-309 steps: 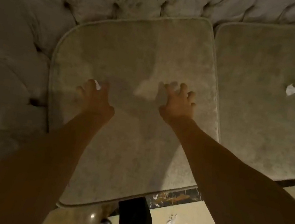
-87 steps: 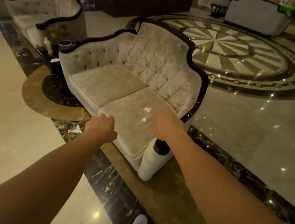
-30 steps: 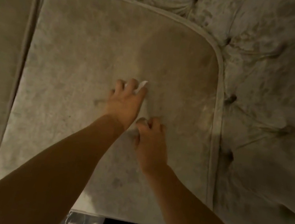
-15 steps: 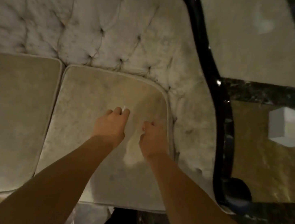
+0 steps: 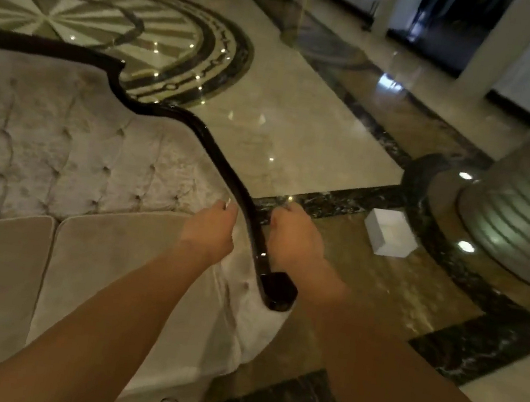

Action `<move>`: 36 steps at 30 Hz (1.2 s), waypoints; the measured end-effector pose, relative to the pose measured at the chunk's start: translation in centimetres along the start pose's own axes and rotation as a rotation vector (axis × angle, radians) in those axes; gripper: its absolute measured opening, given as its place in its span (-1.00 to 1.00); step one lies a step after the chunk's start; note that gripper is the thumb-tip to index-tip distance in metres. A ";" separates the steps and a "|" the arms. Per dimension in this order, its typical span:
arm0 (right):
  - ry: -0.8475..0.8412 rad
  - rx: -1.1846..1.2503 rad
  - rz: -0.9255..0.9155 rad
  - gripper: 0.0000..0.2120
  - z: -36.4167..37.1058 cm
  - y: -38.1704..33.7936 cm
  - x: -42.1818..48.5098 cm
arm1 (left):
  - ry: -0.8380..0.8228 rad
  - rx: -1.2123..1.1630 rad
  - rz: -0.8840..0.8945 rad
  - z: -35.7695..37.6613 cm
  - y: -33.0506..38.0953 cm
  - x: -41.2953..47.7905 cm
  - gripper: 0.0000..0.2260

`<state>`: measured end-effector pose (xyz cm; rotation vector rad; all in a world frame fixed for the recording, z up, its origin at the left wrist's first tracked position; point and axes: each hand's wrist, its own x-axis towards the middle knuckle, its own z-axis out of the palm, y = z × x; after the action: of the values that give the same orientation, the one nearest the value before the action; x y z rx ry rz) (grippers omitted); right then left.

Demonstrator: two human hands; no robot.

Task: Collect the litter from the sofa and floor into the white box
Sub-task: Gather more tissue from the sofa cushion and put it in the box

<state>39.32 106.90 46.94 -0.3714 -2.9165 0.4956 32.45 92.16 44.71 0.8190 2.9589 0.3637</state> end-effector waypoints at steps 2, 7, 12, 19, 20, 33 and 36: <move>0.050 -0.041 0.059 -0.88 -4.2 4.2 -3.2 | 0.011 -0.027 0.086 -0.8 6.4 -0.9 -0.67; 0.142 -0.126 0.231 -0.82 -11.2 12.9 -10.1 | -0.059 -0.101 0.298 -1.3 22.0 -3.6 -0.73; 0.217 -0.182 0.441 -0.78 -15.7 19.8 -14.7 | -0.098 -0.082 0.432 -0.7 33.7 -3.4 -0.70; 0.185 -0.162 0.605 -0.77 -20.9 30.4 -15.6 | -0.081 0.045 0.587 5.0 44.0 4.6 -0.57; 0.184 -0.168 0.623 -0.78 -21.5 32.3 -15.0 | -0.057 0.045 0.594 5.9 45.5 6.2 -0.57; 0.155 -0.181 0.703 -0.79 -26.3 54.6 3.9 | -0.123 0.169 0.659 12.4 57.6 30.9 -0.64; 0.117 -0.177 0.712 -0.79 -26.3 59.2 7.4 | -0.220 0.239 0.590 14.7 59.5 35.4 -0.48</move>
<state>50.21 170.98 52.00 -1.4243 -2.6463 0.2747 33.44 162.91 45.11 1.6401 2.5329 -0.0674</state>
